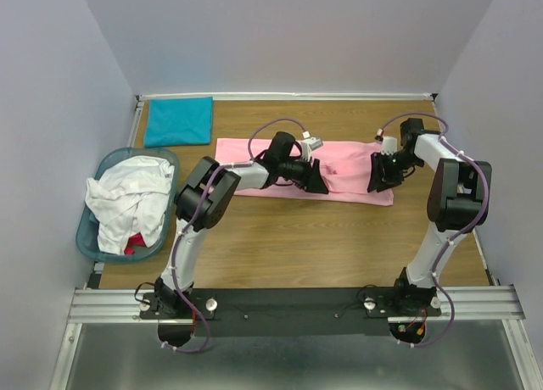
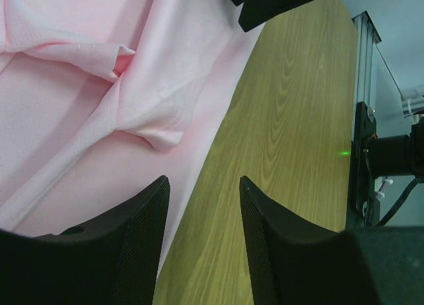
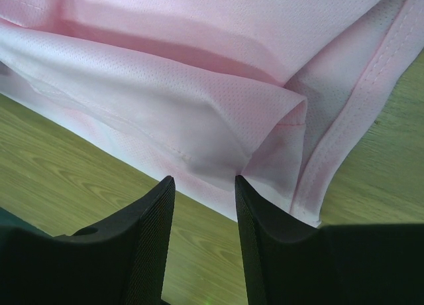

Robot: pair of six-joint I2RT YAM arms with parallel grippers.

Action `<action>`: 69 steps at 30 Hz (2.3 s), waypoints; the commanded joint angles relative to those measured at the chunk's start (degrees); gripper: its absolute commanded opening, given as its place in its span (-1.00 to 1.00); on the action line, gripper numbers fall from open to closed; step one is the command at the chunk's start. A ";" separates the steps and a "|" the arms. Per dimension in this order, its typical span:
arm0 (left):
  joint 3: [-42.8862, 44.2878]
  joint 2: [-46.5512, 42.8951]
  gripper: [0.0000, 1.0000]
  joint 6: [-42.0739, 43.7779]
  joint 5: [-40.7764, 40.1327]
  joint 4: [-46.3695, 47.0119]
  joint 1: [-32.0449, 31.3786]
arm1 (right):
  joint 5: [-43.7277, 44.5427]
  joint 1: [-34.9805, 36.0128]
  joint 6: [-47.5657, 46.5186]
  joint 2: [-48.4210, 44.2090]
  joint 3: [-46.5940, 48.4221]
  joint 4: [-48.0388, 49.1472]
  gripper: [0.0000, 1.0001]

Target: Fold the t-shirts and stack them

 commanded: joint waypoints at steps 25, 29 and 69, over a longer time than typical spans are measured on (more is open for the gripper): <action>31.79 13.28 -0.61 1.49 3.06 -11.44 -0.82 | 1.11 -0.35 -0.15 1.14 -2.63 2.67 -0.27; 33.91 15.57 -0.62 1.75 3.32 -12.67 -0.82 | 1.11 -0.35 0.11 1.58 -2.55 2.67 -0.28; 31.02 8.29 -0.46 4.56 2.61 -14.25 1.47 | -0.56 -0.35 -0.59 0.10 -1.84 2.59 -0.26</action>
